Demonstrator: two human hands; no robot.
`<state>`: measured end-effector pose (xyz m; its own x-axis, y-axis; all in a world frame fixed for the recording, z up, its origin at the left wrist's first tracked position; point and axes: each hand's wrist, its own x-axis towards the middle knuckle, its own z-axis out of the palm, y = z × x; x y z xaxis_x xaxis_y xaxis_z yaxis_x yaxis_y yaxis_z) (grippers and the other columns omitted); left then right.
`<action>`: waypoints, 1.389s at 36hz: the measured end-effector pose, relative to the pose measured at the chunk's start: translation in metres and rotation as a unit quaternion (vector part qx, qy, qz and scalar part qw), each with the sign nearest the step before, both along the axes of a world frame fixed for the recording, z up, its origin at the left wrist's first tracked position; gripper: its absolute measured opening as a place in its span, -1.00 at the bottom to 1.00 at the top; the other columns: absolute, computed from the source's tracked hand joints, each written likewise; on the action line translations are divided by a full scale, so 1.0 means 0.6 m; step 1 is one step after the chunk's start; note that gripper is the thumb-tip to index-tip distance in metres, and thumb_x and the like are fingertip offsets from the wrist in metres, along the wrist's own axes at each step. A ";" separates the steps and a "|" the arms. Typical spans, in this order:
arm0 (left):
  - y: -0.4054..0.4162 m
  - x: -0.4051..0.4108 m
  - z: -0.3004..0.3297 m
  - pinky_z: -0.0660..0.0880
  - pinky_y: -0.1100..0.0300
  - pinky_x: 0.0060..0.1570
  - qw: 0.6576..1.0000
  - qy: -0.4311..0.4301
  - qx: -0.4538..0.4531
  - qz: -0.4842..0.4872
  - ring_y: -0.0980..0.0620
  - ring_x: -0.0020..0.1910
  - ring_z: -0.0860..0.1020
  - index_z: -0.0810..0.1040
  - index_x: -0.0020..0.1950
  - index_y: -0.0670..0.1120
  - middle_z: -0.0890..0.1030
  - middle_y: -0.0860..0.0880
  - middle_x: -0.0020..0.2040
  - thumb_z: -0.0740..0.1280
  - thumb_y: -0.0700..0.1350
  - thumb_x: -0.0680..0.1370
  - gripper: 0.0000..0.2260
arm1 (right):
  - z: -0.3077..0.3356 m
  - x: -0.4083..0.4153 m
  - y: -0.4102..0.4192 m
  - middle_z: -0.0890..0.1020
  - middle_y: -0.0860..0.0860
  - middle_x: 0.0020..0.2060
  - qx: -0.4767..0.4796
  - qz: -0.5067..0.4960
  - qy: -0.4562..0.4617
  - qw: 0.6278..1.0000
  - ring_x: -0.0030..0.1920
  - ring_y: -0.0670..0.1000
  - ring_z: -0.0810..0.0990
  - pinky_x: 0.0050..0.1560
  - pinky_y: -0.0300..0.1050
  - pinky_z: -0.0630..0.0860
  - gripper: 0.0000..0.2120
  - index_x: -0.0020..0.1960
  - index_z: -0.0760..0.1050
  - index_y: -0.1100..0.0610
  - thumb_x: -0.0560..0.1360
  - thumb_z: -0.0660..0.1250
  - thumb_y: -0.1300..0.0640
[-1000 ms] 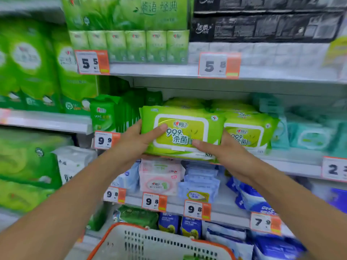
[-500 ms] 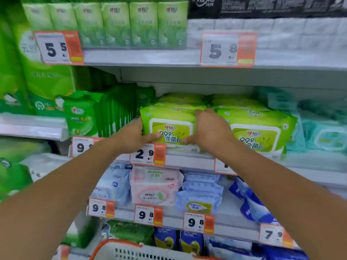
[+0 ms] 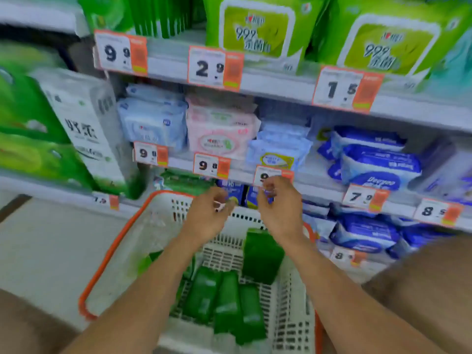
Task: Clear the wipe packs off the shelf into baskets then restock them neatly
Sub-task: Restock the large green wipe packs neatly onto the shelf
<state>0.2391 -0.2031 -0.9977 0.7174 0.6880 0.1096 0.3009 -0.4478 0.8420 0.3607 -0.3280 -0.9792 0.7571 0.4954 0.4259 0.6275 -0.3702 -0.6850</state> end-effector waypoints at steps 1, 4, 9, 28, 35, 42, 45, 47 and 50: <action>-0.014 -0.020 -0.055 0.56 0.07 0.04 0.996 0.077 -0.050 -0.016 0.00 -0.09 0.60 0.56 0.15 -0.12 0.60 0.01 -0.09 0.43 -0.09 0.54 -0.77 | -0.057 -0.002 -0.024 0.62 0.09 0.01 -0.103 -0.005 0.057 0.993 0.02 0.16 0.62 0.00 0.00 0.52 -0.79 0.07 0.57 0.12 0.43 0.40 0.16; -0.041 -0.070 -0.159 0.56 0.09 0.02 0.970 0.208 -0.113 -0.050 -0.04 -0.03 0.59 0.51 0.27 -0.14 0.60 -0.07 0.05 0.44 -0.12 0.53 -0.66 | -0.179 0.005 -0.097 0.52 0.09 0.24 -0.349 -0.029 0.132 0.927 0.24 0.18 0.51 0.22 0.00 0.48 -0.48 0.28 0.49 0.09 0.32 0.46 0.17; -0.030 -0.097 -0.206 0.55 0.15 -0.02 0.953 0.269 -0.127 -0.056 -0.04 0.02 0.58 0.45 0.38 -0.10 0.57 -0.10 0.17 0.38 -0.06 0.58 -0.61 | -0.202 -0.001 -0.107 0.25 0.05 0.48 -0.434 0.001 0.107 0.894 0.45 0.19 0.28 0.28 0.09 0.44 -0.18 0.51 0.19 0.06 0.36 0.51 0.20; -0.024 -0.063 -0.272 0.37 -0.08 0.39 0.824 0.355 -0.441 0.019 -0.13 0.41 0.39 0.19 0.59 -0.05 0.34 -0.08 0.51 0.23 0.27 0.58 -0.32 | -0.343 -0.010 -0.110 0.63 0.20 0.22 -0.257 -0.094 0.711 0.647 0.17 0.24 0.64 0.13 0.32 0.58 -0.07 0.38 0.49 0.15 0.14 0.66 -0.23; -0.080 -0.072 -0.305 0.45 -0.10 0.30 0.760 0.376 -0.526 -0.059 -0.10 0.25 0.52 0.36 0.46 0.04 0.50 -0.05 0.38 0.28 0.34 0.51 -0.38 | -0.351 -0.034 -0.127 0.68 0.24 0.12 -0.092 -0.104 0.810 0.570 0.16 0.26 0.65 0.26 0.28 0.51 -0.39 0.23 0.63 0.14 0.36 0.52 -0.25; -0.076 -0.062 -0.309 0.41 -0.27 0.32 0.729 0.284 -0.621 -0.043 -0.15 0.23 0.59 0.41 0.36 0.17 0.59 -0.04 0.30 0.50 0.30 0.34 -0.35 | -0.323 -0.018 -0.084 0.73 0.13 0.04 -0.119 -0.058 0.787 0.603 0.03 0.16 0.71 0.08 0.16 0.62 -0.52 0.24 0.61 0.07 0.40 0.54 -0.10; -0.060 -0.056 -0.276 0.51 -0.20 0.18 0.742 0.226 -0.630 -0.044 -0.13 0.10 0.63 0.44 0.22 0.21 0.65 -0.01 0.13 0.43 0.03 0.53 -0.69 | -0.294 -0.008 -0.070 0.72 0.15 0.06 -0.107 -0.023 0.788 0.606 0.02 0.16 0.72 0.05 0.12 0.62 -0.58 0.28 0.57 0.10 0.47 0.47 -0.02; -0.045 -0.044 -0.248 0.59 -0.14 0.04 0.763 0.169 -0.623 -0.023 -0.13 0.05 0.66 0.45 0.28 0.15 0.68 -0.03 0.09 0.47 -0.05 0.50 -0.61 | -0.270 -0.001 -0.063 0.71 0.15 0.08 -0.049 -0.009 0.793 0.608 0.02 0.16 0.72 0.04 0.12 0.61 -0.60 0.28 0.56 0.10 0.48 0.44 0.00; -0.021 -0.025 -0.194 0.63 -0.10 -0.02 0.793 0.074 -0.604 -0.017 -0.15 0.03 0.68 0.47 0.35 0.04 0.71 -0.09 0.09 0.49 -0.09 0.40 -0.47 | -0.233 0.003 -0.054 0.68 0.19 0.14 0.085 0.017 0.801 0.592 0.12 0.21 0.67 0.18 0.22 0.54 -0.55 0.29 0.55 0.11 0.43 0.43 0.02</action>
